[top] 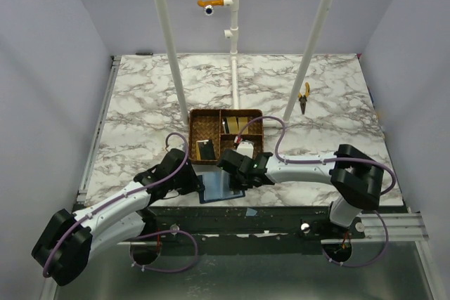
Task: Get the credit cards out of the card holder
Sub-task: Close the card holder at the corner of the board.
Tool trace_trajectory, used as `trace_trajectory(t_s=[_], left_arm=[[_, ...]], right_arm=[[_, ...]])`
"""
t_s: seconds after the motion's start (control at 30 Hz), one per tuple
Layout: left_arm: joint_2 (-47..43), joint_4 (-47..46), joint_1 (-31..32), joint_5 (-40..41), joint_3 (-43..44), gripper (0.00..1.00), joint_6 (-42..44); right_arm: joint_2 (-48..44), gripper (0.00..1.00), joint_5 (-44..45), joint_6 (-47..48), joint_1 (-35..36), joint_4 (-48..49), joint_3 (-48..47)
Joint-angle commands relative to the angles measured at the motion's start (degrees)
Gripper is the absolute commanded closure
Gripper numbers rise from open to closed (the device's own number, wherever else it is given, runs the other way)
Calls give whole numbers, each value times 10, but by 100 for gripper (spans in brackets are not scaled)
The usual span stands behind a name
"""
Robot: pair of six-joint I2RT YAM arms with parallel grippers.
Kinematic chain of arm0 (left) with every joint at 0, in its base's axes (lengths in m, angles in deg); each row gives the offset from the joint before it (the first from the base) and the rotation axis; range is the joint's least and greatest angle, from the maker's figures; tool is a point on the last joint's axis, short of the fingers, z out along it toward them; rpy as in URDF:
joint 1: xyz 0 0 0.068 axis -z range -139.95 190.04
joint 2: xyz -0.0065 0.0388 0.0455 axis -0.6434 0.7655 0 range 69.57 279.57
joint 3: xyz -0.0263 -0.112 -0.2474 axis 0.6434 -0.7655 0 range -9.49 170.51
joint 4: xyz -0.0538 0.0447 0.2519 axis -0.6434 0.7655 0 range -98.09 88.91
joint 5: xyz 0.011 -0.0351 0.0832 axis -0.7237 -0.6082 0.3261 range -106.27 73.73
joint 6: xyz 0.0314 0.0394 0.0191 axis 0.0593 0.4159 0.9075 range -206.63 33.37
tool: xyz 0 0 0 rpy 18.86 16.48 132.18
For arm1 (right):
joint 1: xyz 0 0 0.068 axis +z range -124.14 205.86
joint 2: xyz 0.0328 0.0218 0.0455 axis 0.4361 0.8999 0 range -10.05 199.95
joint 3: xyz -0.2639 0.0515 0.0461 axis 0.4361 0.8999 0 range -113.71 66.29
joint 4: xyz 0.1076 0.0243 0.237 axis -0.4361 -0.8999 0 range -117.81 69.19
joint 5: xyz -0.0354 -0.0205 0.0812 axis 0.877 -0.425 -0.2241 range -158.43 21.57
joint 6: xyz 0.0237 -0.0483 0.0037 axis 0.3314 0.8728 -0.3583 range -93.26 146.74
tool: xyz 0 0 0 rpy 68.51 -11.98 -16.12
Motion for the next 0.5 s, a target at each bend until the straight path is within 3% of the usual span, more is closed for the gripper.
trace_trajectory(t_s=[0.0,0.47], left_arm=[[12,-7,4,-3,-14,100,-1],[17,-13,4,-8,-15,100,1]], right_arm=[[28,99,-8,11,7,2,-8],[58,99,-20,26,11,11,-41]])
